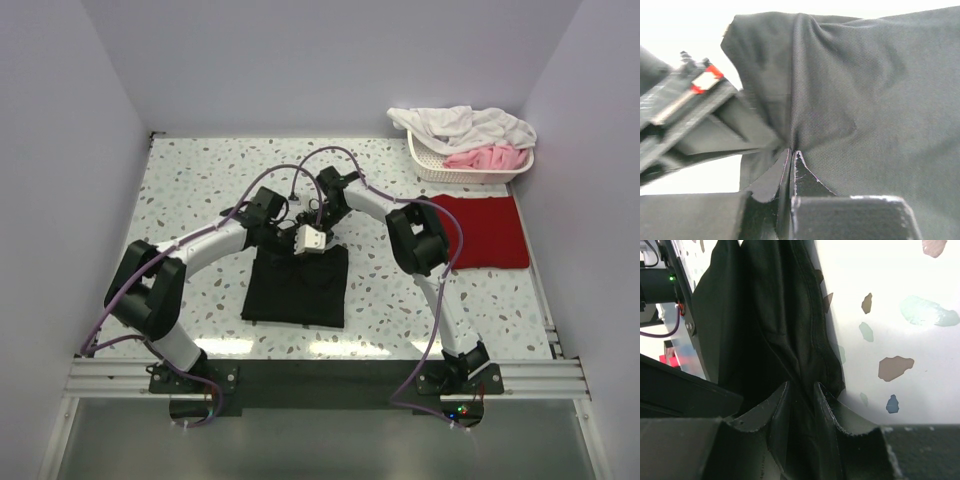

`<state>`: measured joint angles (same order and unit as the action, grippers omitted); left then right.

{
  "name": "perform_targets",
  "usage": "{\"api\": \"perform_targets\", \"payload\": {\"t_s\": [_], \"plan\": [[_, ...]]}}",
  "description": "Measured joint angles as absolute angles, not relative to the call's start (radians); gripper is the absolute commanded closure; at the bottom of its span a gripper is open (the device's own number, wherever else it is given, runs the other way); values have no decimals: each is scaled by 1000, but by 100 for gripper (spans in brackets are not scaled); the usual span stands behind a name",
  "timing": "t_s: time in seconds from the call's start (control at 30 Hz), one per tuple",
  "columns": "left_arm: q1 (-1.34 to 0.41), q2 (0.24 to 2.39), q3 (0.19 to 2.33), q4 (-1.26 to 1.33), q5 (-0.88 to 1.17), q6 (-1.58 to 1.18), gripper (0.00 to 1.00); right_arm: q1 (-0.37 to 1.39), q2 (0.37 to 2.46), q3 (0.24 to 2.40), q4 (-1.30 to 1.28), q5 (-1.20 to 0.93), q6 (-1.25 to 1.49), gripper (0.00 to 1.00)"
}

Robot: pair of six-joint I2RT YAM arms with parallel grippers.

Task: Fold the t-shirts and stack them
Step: Fold the tshirt

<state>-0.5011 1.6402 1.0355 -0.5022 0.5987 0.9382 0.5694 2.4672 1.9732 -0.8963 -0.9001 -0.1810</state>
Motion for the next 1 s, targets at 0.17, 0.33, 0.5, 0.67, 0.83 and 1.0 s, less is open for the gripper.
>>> {"api": "perform_targets", "payload": {"t_s": [0.17,0.33,0.5,0.67,0.83,1.0], "plan": [[-501,1640,1036,-408,549,936,100,569,2468,1973,-905,-905,-196,69],[-501,1640,1028,-301,516,934,100,569,2468,1970,-905,-910,-203,69],[-504,1640,995,-246,512,935,100,569,2467,1971,-908,-912,-204,67],[-516,1627,923,-189,497,934,100,567,2468,2030,-962,-855,-254,65],[-520,1607,884,-150,467,934,100,564,2468,2128,-1024,-810,-308,66],[-527,1584,870,-121,457,935,100,563,2467,2150,-1037,-762,-345,72]]}}
